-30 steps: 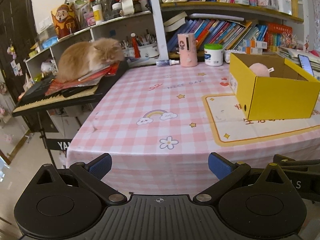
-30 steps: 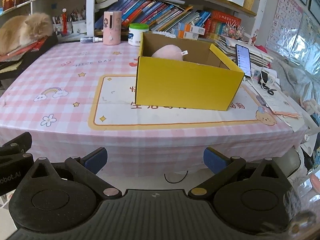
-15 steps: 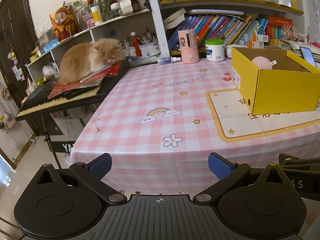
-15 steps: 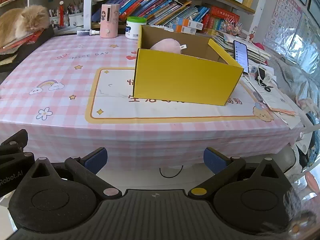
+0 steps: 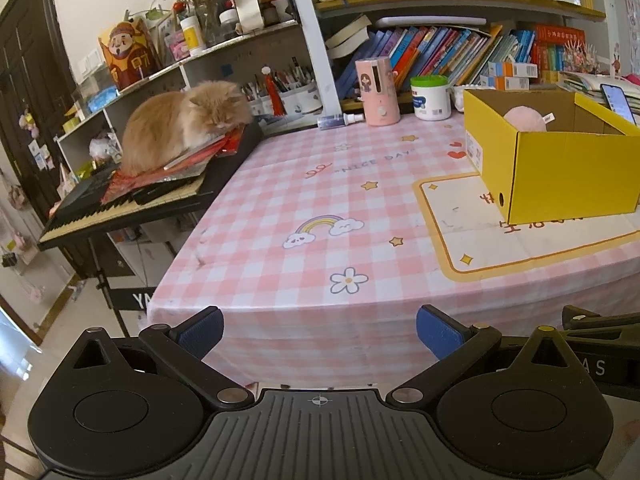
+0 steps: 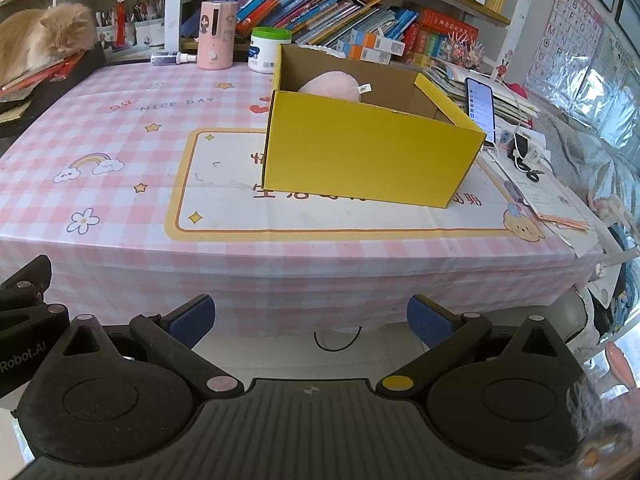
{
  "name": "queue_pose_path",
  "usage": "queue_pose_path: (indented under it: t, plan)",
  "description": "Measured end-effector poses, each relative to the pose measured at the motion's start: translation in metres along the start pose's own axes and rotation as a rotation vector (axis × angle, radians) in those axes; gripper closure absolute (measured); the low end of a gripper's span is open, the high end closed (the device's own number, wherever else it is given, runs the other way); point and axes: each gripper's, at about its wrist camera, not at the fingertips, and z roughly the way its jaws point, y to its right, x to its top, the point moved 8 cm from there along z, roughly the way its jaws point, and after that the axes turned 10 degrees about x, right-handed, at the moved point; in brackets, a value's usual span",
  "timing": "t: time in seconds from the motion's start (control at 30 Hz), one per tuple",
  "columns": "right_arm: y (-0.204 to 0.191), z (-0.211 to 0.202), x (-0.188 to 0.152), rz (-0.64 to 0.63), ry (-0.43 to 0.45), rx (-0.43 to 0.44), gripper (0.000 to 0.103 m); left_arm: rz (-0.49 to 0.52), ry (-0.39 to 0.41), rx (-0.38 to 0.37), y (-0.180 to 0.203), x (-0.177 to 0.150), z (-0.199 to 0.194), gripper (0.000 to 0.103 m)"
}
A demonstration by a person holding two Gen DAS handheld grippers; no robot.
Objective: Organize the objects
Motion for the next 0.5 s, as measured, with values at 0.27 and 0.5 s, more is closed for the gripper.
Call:
queue_pose_path:
  t: [0.27, 0.5]
  plan:
    - [-0.0004, 0.0009, -0.0013, -0.002, -0.004, -0.007, 0.000, 0.002, 0.001, 0.001, 0.0001, 0.0000, -0.0002, 0.000]
    - [-0.0007, 0.0009, -0.0015, -0.002, -0.004, -0.010, 0.000, -0.004, 0.001, -0.009, -0.0003, -0.0021, 0.0003, 0.001]
